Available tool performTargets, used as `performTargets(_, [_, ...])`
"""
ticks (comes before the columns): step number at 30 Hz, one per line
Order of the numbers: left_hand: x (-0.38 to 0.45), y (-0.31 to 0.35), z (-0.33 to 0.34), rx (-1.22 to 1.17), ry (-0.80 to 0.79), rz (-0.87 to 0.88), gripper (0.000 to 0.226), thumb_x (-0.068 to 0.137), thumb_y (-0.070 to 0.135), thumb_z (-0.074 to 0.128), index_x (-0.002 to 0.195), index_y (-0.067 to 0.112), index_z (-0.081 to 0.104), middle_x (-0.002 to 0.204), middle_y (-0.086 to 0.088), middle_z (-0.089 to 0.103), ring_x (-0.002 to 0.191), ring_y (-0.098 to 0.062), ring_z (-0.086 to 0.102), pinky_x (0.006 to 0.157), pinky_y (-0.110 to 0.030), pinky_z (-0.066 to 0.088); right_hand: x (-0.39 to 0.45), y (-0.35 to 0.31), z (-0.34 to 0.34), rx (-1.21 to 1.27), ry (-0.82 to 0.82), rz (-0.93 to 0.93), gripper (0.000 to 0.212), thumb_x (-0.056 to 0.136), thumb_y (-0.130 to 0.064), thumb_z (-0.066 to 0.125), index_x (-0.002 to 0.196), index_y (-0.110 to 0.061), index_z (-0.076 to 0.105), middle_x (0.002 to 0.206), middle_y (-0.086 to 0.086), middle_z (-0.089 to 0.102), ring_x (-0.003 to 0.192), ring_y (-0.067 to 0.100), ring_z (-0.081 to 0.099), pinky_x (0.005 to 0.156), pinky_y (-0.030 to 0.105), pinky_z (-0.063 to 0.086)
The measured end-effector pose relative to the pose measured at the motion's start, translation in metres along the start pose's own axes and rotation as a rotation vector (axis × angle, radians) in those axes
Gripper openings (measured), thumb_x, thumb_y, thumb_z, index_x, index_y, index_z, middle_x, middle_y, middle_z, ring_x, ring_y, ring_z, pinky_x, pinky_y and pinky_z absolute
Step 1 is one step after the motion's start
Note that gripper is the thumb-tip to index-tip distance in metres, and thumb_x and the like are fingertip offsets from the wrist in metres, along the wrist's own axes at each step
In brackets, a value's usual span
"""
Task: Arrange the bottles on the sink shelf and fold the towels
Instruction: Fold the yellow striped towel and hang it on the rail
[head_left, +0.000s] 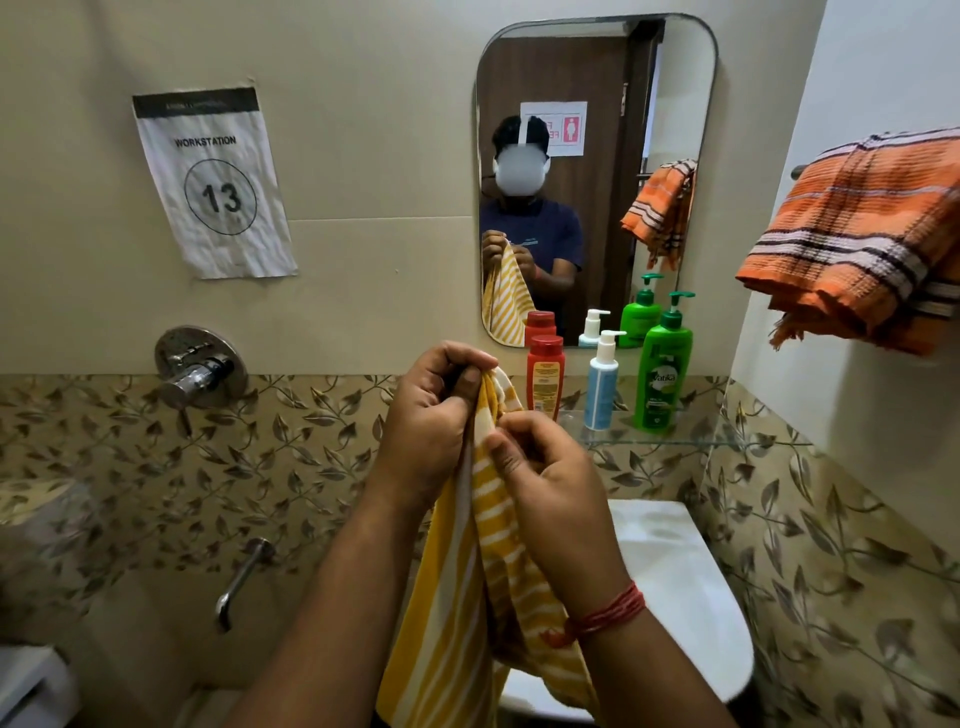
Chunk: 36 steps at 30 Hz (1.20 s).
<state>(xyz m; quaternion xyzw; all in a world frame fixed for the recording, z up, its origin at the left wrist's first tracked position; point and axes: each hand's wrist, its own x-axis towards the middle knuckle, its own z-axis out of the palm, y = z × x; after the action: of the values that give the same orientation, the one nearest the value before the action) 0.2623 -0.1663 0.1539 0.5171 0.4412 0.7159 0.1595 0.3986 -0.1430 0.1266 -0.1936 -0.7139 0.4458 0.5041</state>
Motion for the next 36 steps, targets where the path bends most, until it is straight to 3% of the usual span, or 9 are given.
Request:
performTargets(4, [-0.005,0.005,0.005,-0.007,-0.066,0.006,0.027,0.099,0.006,0.051,0.094,0.024,0.070,0.088,0.001,0.070,0.082,-0.016,0.069,0.073,-0.026,0.057,0.005,0.000,-0.002,0.083,0.034,0.101,0.011,0.097,-0.028,0.060,0.094,-0.023,0.070,0.082,-0.010,0.071,0.076,0.002,0.068,0.065,0.017,0.054])
performTargets(7, [-0.007,0.007,0.007,0.001,-0.074,0.015,0.028,0.098,0.004,0.050,0.094,0.024,0.070,0.088,0.002,0.070,0.083,-0.016,0.069,0.074,-0.026,0.057,0.005,0.003,-0.005,-0.027,-0.014,0.102,0.007,0.094,-0.024,0.065,0.099,-0.026,0.070,0.084,-0.010,0.072,0.080,0.001,0.068,0.068,0.018,0.056])
performTargets(13, [-0.005,0.001,0.001,0.044,0.054,0.049,0.031,0.098,0.009,0.052,0.092,0.032,0.071,0.090,0.011,0.070,0.085,-0.005,0.067,0.074,-0.019,0.055,0.007,0.015,-0.022,-0.356,-0.185,0.214,0.018,0.092,-0.013,0.057,0.100,-0.023,0.069,0.087,-0.005,0.070,0.080,0.011,0.066,0.075,0.038,0.059])
performTargets(19, [0.011,-0.006,-0.020,0.038,0.325,0.057,0.036,0.099,0.009,0.052,0.089,0.037,0.073,0.088,0.015,0.071,0.084,-0.002,0.066,0.073,-0.018,0.054,-0.014,0.038,-0.043,-0.438,-0.572,0.288,0.013,0.089,-0.024,0.061,0.097,-0.031,0.069,0.093,-0.013,0.071,0.084,0.000,0.065,0.071,0.021,0.055])
performTargets(22, [0.019,-0.009,-0.028,0.047,0.411,0.067,0.034,0.099,0.012,0.053,0.090,0.038,0.073,0.090,0.015,0.073,0.086,-0.005,0.069,0.073,-0.020,0.056,-0.019,0.045,-0.045,-0.534,-0.671,0.316,0.013,0.089,-0.022,0.059,0.093,-0.029,0.070,0.092,-0.010,0.071,0.083,0.007,0.066,0.067,0.019,0.052])
performTargets(25, [0.025,-0.013,-0.030,0.059,0.461,0.071,0.035,0.099,0.012,0.054,0.088,0.039,0.073,0.089,0.016,0.073,0.087,-0.005,0.069,0.074,-0.019,0.056,-0.018,0.049,-0.049,-0.618,-0.686,0.348,0.017,0.086,-0.016,0.059,0.082,-0.030,0.066,0.087,-0.004,0.069,0.078,0.015,0.067,0.062,0.024,0.055])
performTargets(28, [0.030,-0.016,-0.033,0.058,0.536,0.059,0.039,0.099,0.011,0.055,0.084,0.042,0.073,0.089,0.017,0.073,0.090,-0.005,0.069,0.076,-0.020,0.055,-0.015,0.052,-0.050,-0.725,-0.710,0.368,0.012,0.087,-0.011,0.055,0.087,-0.015,0.066,0.091,0.006,0.069,0.080,0.022,0.066,0.066,0.033,0.055])
performTargets(31, [0.035,-0.017,-0.038,0.062,0.620,0.068,0.037,0.097,0.009,0.056,0.083,0.039,0.073,0.086,0.019,0.073,0.087,0.000,0.069,0.077,-0.016,0.054,-0.012,0.055,-0.050,-0.763,-0.676,0.341,0.017,0.087,-0.009,0.052,0.092,-0.016,0.066,0.093,0.005,0.069,0.078,0.020,0.065,0.061,0.028,0.051])
performTargets(36, [0.043,-0.017,-0.052,0.030,0.776,0.071,0.033,0.097,0.003,0.055,0.084,0.030,0.069,0.087,0.014,0.069,0.077,0.010,0.064,0.072,-0.009,0.049,-0.011,0.053,-0.054,-0.745,-0.429,0.191,0.025,0.088,-0.001,0.056,0.094,-0.023,0.067,0.089,-0.002,0.069,0.078,0.016,0.066,0.060,0.022,0.053])
